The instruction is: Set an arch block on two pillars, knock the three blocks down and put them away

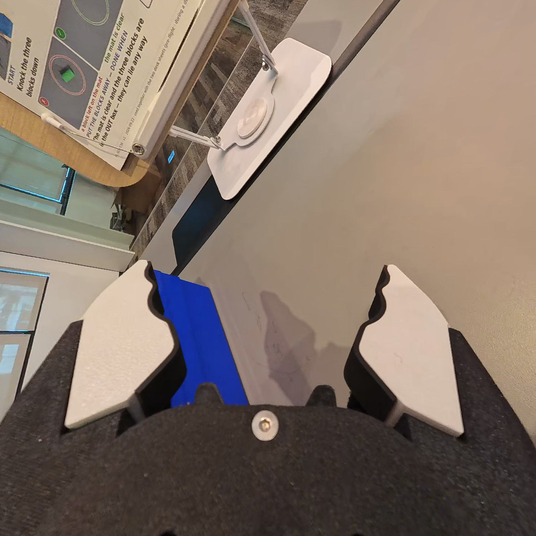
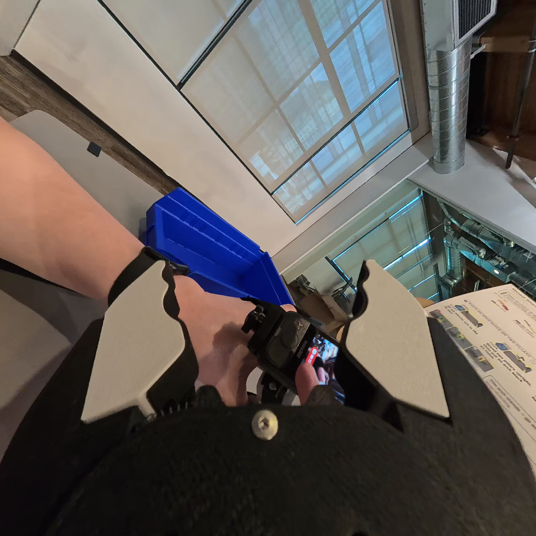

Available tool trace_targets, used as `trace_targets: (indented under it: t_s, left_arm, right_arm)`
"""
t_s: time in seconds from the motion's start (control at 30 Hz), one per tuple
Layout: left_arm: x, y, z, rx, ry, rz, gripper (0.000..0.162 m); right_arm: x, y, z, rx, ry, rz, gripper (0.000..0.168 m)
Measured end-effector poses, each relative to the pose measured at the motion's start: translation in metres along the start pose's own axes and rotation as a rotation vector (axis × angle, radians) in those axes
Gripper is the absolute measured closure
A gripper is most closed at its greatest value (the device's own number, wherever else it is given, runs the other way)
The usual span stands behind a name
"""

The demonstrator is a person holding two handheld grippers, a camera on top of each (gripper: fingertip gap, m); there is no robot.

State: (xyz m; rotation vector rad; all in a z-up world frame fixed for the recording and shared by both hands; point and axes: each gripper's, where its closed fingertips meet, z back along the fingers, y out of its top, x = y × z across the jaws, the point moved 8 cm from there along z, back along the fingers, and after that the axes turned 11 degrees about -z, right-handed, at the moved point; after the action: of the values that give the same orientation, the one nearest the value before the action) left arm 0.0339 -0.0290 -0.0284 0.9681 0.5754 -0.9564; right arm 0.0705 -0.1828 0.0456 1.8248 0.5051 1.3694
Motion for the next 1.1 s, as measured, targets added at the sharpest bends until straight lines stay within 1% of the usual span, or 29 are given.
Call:
trace_targets:
  t_s: [0.1, 0.23, 0.53, 0.6, 0.67, 0.73, 0.77, 0.83, 0.87, 0.93, 1.0, 1.03, 1.1]
  left_arm:
    - [0.000, -0.001, -0.001, -0.014, 0.004, -0.011, 0.023]
    - [0.001, -0.001, -0.002, -0.016, 0.001, -0.014, 0.023]
    - [0.001, -0.003, -0.003, -0.020, -0.012, -0.007, 0.023]
    - [-0.001, -0.002, -0.003, -0.010, -0.017, 0.003, 0.023]
    - [-0.006, -0.001, -0.001, 0.033, -0.035, 0.050, 0.023]
    - [-0.019, 0.001, 0.005, 0.115, -0.051, 0.151, 0.024]
    - [-0.029, 0.002, 0.011, 0.181, -0.046, 0.219, 0.024]
    - [-0.053, 0.006, 0.031, 0.377, 0.010, 0.357, 0.027]
    - [-0.063, 0.007, 0.046, 0.480, 0.064, 0.399, 0.031]
    - [-0.073, 0.014, 0.079, 0.693, 0.163, 0.405, 0.033]
    - [-0.067, 0.025, 0.114, 0.876, 0.228, 0.343, 0.033]
    - [-0.057, 0.033, 0.130, 0.959, 0.224, 0.303, 0.032]
    - [-0.034, 0.046, 0.158, 1.111, 0.194, 0.238, 0.032]
  right_arm:
    - [0.001, -0.006, -0.003, -0.048, -0.010, 0.011, 0.049]
    - [0.001, 0.007, 0.003, 0.018, -0.016, 0.011, 0.050]
    - [0.018, 0.014, 0.009, 0.027, -0.059, -0.049, 0.050]
    - [0.026, 0.014, 0.013, 0.030, -0.084, -0.053, 0.050]
    - [0.044, 0.014, 0.020, 0.037, -0.132, -0.098, 0.050]
    - [0.073, 0.008, 0.033, 0.043, -0.220, -0.179, 0.050]
    - [0.091, 0.002, 0.041, 0.045, -0.280, -0.238, 0.050]
    - [0.129, -0.017, 0.061, 0.025, -0.423, -0.400, 0.051]
    - [0.147, -0.031, 0.070, -0.018, -0.495, -0.489, 0.050]
    - [0.170, -0.069, 0.085, -0.192, -0.633, -0.623, 0.051]
    - [0.175, -0.109, 0.089, -0.425, -0.696, -0.687, 0.051]
    - [0.172, -0.127, 0.088, -0.546, -0.710, -0.704, 0.050]
    - [0.159, -0.158, 0.079, -0.766, -0.674, -0.704, 0.050]
